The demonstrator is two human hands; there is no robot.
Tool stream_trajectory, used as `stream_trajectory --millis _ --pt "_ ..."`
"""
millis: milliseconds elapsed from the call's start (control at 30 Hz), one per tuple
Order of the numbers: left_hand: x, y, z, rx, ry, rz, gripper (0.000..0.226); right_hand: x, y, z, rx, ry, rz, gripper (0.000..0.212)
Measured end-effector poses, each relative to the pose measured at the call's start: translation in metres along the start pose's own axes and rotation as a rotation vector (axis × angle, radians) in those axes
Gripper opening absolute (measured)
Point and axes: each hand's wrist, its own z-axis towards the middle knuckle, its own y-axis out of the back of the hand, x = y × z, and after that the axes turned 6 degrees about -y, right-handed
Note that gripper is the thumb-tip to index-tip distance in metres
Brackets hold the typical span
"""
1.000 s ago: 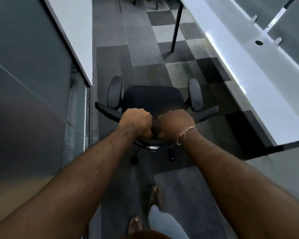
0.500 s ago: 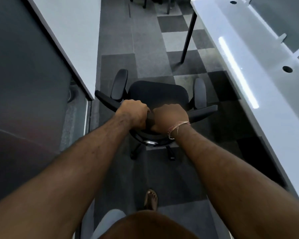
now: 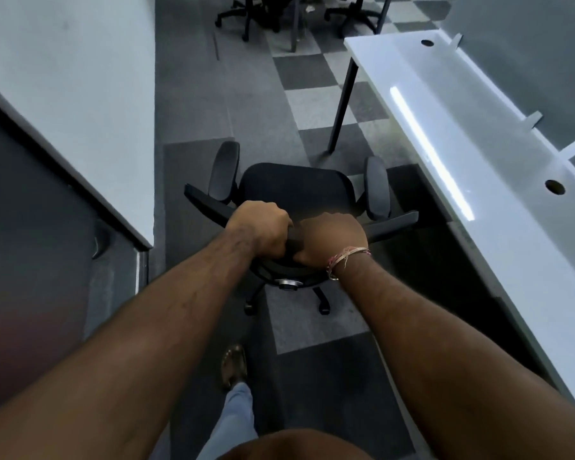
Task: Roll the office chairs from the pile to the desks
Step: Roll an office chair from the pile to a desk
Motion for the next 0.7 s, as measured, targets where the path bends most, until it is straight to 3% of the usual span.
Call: stream_trajectory --millis 433,700 --pt "0.122 0.046 0.166 -0.028 -0.212 0.056 0.020 -0.036 0.004 0.187 0.001 -0.139 -0.052 0.045" --pt "0.195 0.083 0.291 -0.045 -0.233 0.083 0.012 -0.076 0.010 0.320 -0.035 -0.184 -0.046 0.043"
